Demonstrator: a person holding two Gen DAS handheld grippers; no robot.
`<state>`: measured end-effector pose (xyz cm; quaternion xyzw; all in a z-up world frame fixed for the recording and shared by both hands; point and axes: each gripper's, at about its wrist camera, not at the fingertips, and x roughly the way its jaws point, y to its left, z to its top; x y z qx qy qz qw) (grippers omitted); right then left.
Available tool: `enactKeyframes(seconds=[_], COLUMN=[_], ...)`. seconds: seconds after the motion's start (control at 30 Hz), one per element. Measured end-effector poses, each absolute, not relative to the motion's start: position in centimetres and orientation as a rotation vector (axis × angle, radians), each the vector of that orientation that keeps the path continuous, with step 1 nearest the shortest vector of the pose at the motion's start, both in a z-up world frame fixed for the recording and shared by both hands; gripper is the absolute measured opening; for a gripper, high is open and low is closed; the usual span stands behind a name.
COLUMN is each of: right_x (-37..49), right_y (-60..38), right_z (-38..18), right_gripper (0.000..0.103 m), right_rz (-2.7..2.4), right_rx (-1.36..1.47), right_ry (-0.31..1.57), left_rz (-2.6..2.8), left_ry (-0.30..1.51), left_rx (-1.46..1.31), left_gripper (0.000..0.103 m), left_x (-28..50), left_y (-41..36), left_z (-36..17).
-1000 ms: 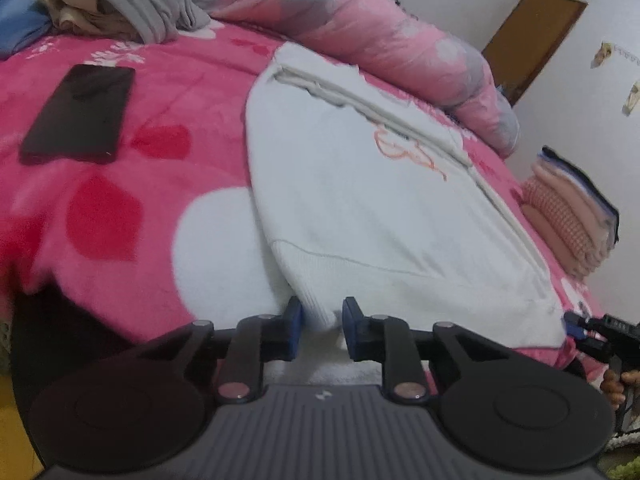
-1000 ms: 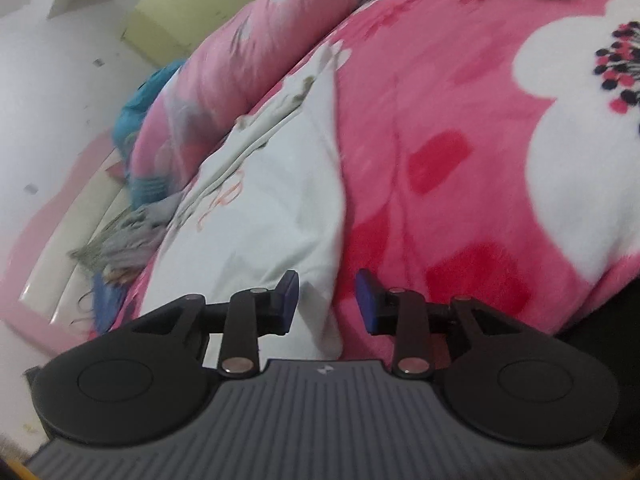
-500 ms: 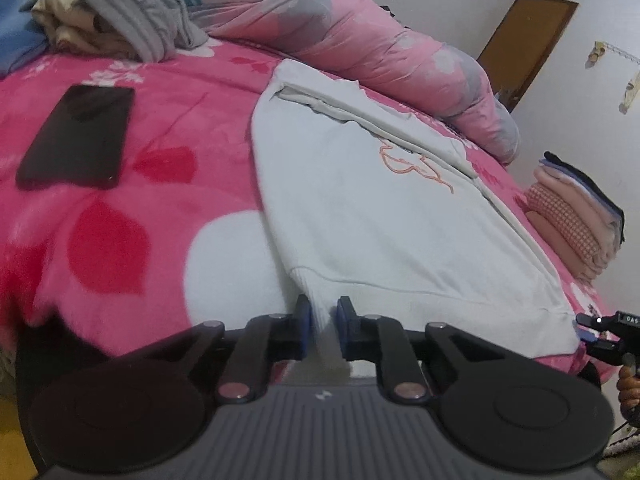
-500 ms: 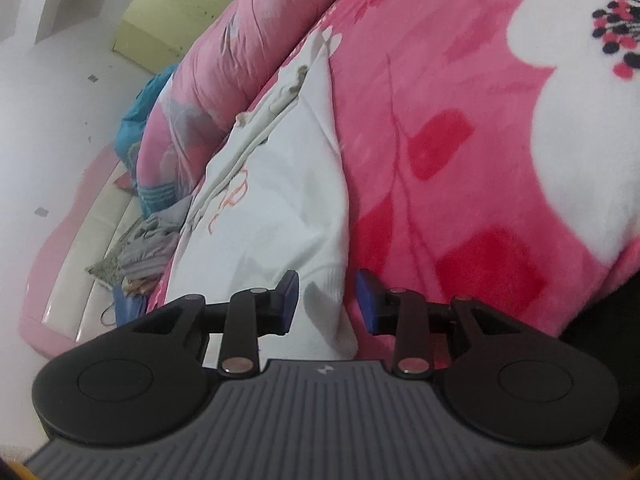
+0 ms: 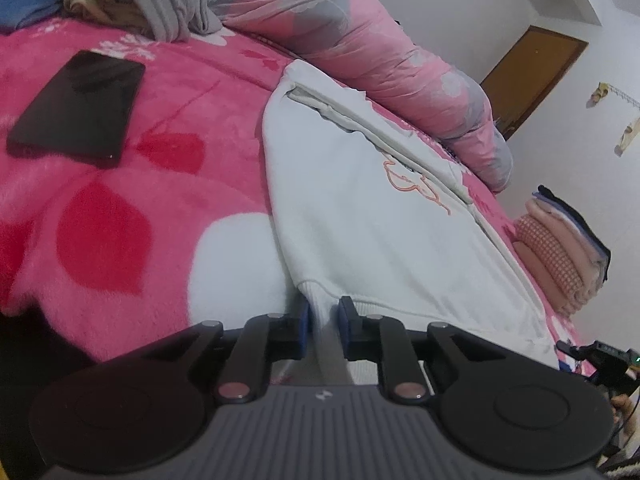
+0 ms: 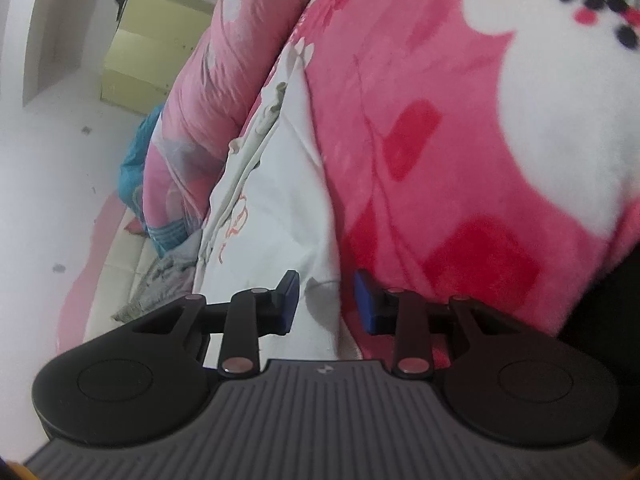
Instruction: Fold clothes
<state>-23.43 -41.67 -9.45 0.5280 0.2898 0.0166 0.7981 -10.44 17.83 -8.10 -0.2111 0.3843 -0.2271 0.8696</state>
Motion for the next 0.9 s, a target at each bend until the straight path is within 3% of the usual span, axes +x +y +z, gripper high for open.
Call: enactKeyframes(seconds=[0.4,0.47,0.53,0.6,0.67,0.73,0.8,0.9], right_x=[-23.3,-23.2,-22.6,-22.1,-21.9,-22.1,-22.6,-23.2], right_y=[-40.9,-40.9,-40.9,-40.7,-40.2,-39.8,-39.6,-39.5], right_z=[-9.9,-9.9,-10.0,-10.0,-9.8,-9.6,-9.4,-8.6], right_gripper=[0.026,0.026,0.026,0.025,0.022,0.01,0.007,0.006], right_rz=[0.128,0.139,0.145,0.135,0.128,0.122,0.13,0.129], right_rx=[1.142,1.14,1.141,1.133,1.102,1.059,1.056,1.044], right_ry=[0.66,0.655,0.645,0.625,0.616,0.613,0.581,0.515], left_rz=[-0.479,-0.484,-0.492,-0.488,-0.45,-0.394,-0.372,-0.36], left_ry=[0.81,0.823,0.835,0.84,0.835,0.828,0.832,0.826], left_rx=[-0.426,-0.431,-0.458,-0.475,-0.439,-0.368,-0.369,-0.396], left_gripper=[0.017,0.021,0.037,0.045,0.04,0.018,0.007,0.005], left_x=[-10.5,-10.3,-10.0,-10.1,-10.5,-11.0,-11.2,-11.3], left_y=[17.5,17.4,17.3,16.9,16.1,15.3,15.2,15.4], left_z=[-7.9,-7.9,-7.8,-7.6,-7.3,-6.8,-6.5,-5.3])
